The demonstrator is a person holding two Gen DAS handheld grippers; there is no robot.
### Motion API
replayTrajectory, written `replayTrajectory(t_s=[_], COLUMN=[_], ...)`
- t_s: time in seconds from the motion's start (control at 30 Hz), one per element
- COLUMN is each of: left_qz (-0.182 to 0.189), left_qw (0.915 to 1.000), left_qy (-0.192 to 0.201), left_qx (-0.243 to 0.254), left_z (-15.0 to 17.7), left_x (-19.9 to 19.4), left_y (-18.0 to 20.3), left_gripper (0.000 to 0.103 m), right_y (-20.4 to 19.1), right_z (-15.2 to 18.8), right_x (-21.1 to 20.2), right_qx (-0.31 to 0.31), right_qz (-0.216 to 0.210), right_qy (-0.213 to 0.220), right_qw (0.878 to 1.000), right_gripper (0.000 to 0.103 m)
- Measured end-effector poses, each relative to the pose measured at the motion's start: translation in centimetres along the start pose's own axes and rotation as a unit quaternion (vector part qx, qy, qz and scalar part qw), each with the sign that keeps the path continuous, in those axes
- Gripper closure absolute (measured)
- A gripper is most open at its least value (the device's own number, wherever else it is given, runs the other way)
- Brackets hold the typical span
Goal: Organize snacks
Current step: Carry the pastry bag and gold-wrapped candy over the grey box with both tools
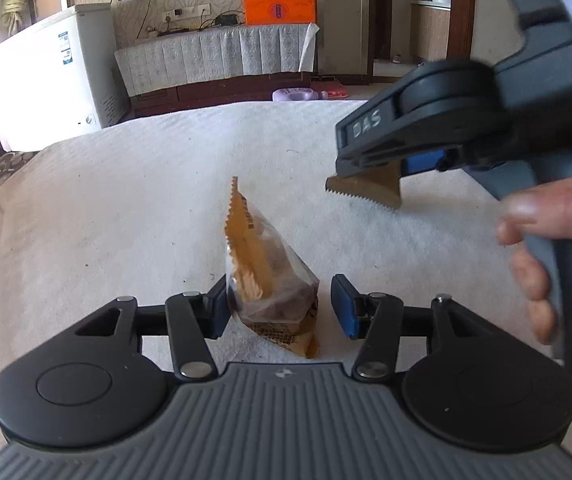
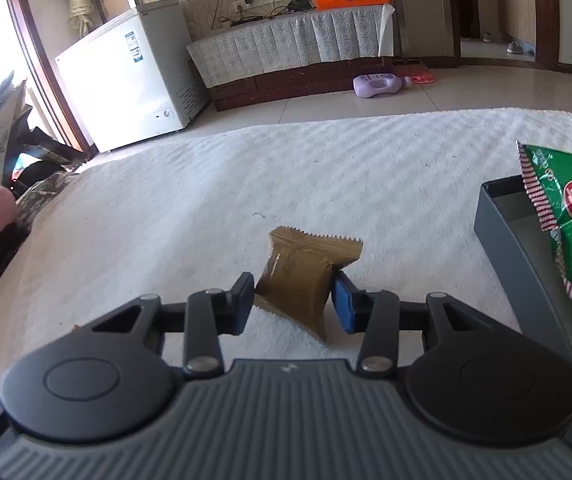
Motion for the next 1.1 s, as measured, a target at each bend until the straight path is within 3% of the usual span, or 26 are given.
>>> replayTrajectory(t_s=[0.07, 0.43, 0.63, 0.87, 1.1], left_qz=[-0.003, -0.019, -0.023, -0.027, -0.006], left_qw=[1.0, 0.9998, 0.9994, 0.9984, 0.9986], left_qy=[-0.002, 0.005, 0.013, 0.051, 0.053], left_qx=[-0.007, -0.01, -0.021, -0.001, -0.002], left_z=[0.1, 0.3, 0.3, 0.0, 0.4], left_x=[0.5, -0.4, -2.2, -5.8, -9.3], left_y=[-0.3, -0.5, 0.0, 1.3, 3.2], left_gripper=[0.053, 0.056, 0.056, 0.056, 0.056], right_y=[-0.4, -1.3, -0.4, 0.2, 0.5], right_z=[-0.3, -0.4, 0.9, 2.1, 2.2], right_x=[-1.7, -12.4, -15.6, -18.6, -21.1], right_qx=[-0.007, -0.032, -0.01, -0.001, -0.016], right_qz=[-0.01, -0.032, -0.031, -0.034, -0.032], right_qy=[0.01, 0.07, 0.087, 0.113, 0.137], right_qw=[1.0, 0.996, 0.996, 0.993, 0.99], right_gripper=[0.059, 0.059, 0.059, 0.059, 0.059])
Point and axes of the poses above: each gripper's, at about its wrist camera, not at the fingertips, and x roughly the way its jaws point, y to its right, z to its underside, the point moved 5 cm from there along x, roughly the way its jaws point, and after that the axes turned 11 degrees about -z, right-handed, at the moved point
